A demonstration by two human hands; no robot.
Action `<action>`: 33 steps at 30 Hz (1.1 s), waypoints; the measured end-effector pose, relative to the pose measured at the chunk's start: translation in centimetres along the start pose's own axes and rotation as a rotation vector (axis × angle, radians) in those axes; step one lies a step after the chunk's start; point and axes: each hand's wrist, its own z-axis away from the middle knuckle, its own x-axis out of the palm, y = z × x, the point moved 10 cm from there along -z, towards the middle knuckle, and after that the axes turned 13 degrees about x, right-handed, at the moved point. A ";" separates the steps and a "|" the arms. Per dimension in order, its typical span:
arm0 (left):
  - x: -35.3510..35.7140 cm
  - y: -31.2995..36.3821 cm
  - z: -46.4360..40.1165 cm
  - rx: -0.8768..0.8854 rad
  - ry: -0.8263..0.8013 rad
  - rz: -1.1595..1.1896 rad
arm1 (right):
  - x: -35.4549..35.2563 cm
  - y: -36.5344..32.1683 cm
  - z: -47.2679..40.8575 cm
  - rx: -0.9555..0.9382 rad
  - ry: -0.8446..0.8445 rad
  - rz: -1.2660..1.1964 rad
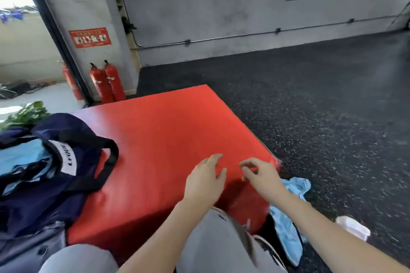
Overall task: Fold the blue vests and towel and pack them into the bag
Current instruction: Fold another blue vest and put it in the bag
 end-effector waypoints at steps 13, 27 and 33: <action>24.0 8.0 1.0 0.016 -0.553 0.053 | -5.6 28.3 1.8 0.493 0.030 0.012; 39.3 2.4 2.6 -0.194 -0.785 0.038 | -1.0 46.1 -3.2 0.785 -0.139 0.098; 43.8 0.8 4.1 -0.227 -0.858 0.107 | 1.5 50.7 -4.6 0.819 -0.194 0.139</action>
